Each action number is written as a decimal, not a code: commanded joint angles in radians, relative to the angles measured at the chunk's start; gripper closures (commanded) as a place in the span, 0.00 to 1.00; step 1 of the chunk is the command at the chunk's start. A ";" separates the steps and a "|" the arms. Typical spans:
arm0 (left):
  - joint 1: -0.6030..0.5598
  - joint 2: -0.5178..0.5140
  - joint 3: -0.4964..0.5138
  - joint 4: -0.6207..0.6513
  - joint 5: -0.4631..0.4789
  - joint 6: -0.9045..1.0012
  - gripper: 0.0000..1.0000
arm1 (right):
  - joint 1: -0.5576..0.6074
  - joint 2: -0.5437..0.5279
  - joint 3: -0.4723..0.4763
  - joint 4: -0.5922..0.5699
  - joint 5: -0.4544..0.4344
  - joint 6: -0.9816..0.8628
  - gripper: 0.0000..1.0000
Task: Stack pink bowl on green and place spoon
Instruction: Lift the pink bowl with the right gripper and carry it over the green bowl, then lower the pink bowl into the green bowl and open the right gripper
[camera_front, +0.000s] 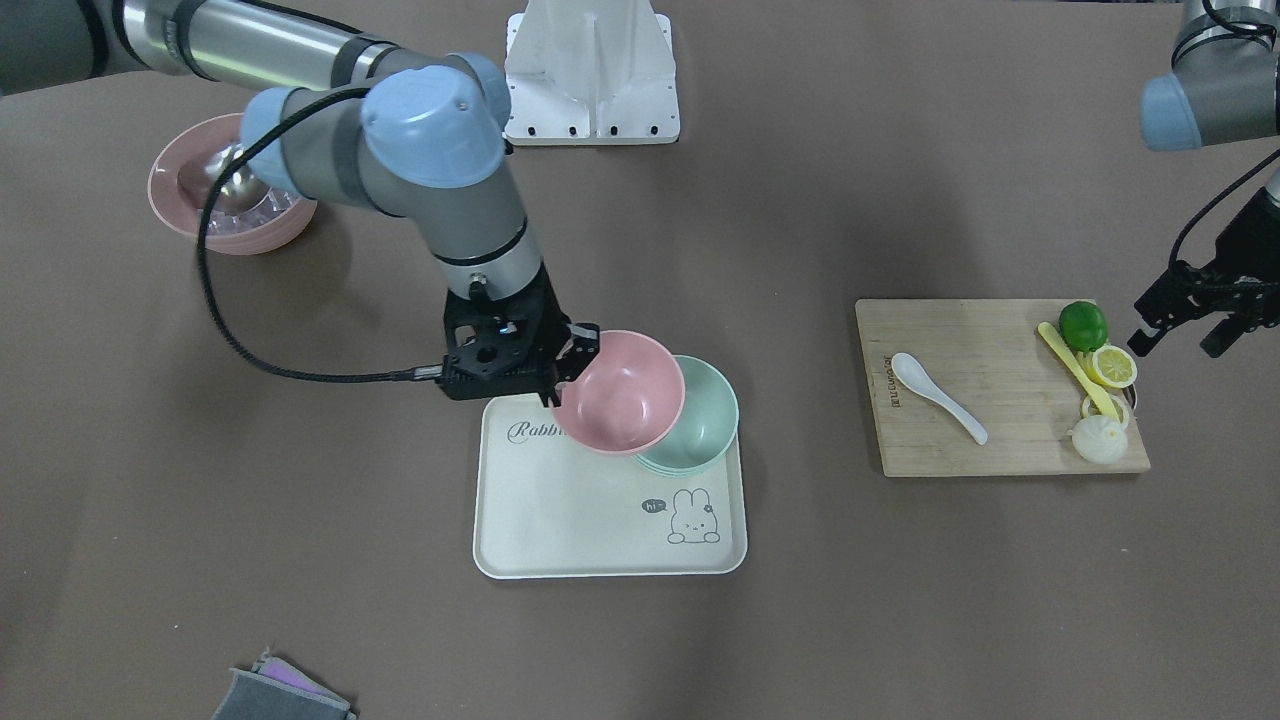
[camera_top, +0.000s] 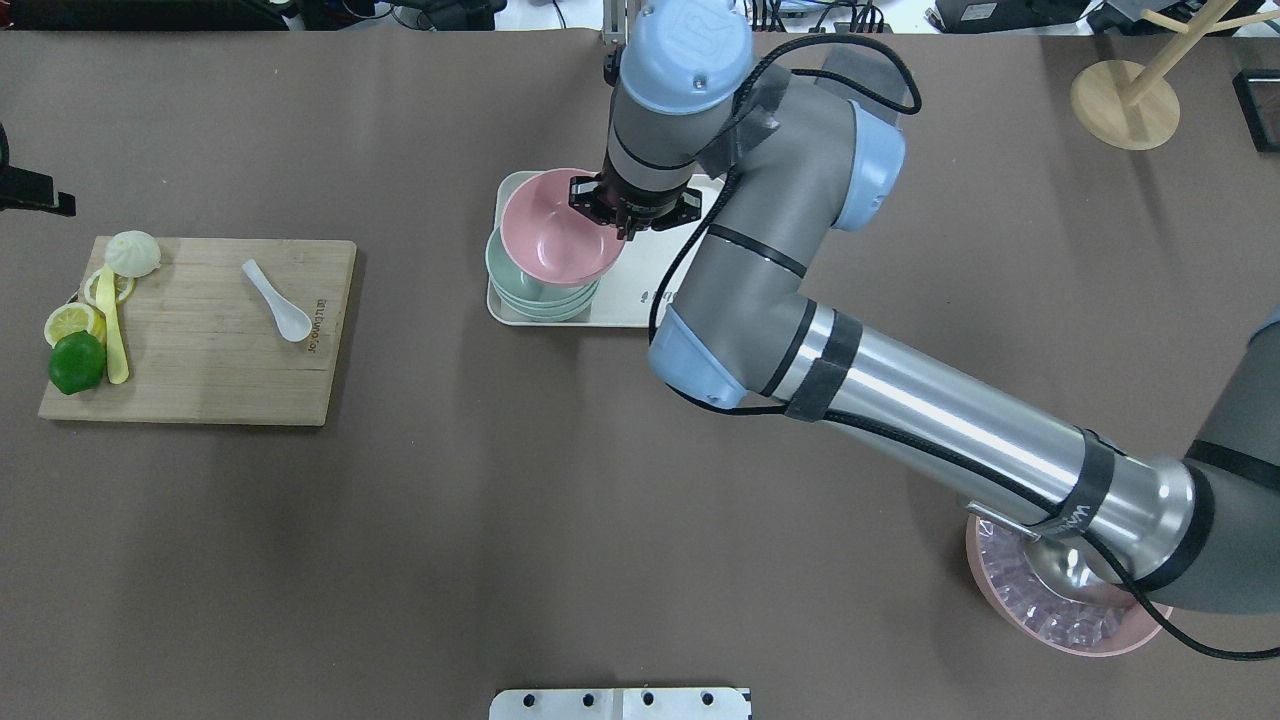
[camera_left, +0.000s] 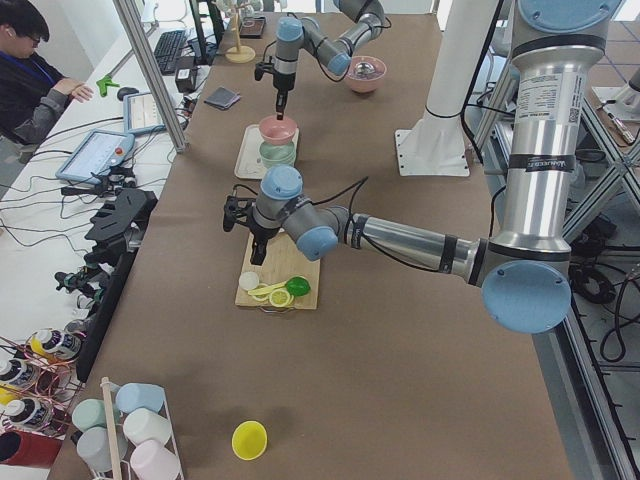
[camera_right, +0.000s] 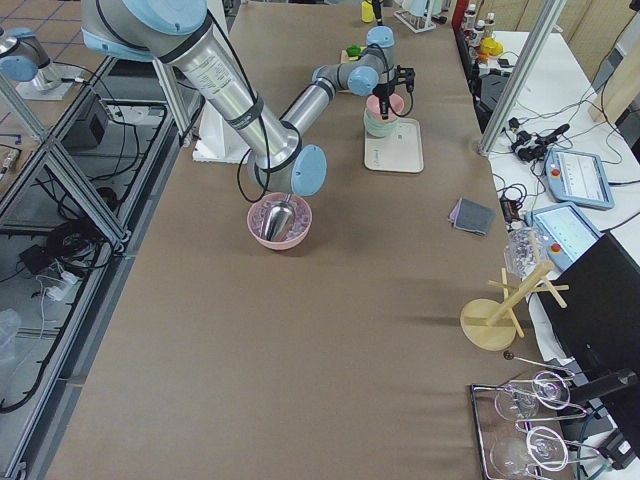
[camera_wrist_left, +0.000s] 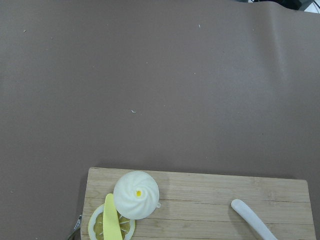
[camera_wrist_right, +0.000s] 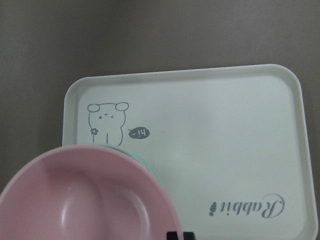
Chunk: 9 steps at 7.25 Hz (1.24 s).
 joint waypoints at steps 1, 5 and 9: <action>0.001 0.006 0.000 -0.011 0.000 -0.001 0.02 | -0.014 0.064 -0.088 -0.002 -0.006 0.010 1.00; 0.005 0.009 0.001 -0.019 0.000 -0.001 0.02 | -0.014 0.078 -0.142 0.007 -0.009 0.005 1.00; 0.007 0.009 0.001 -0.019 0.000 -0.001 0.02 | -0.034 0.078 -0.153 0.010 -0.025 0.004 1.00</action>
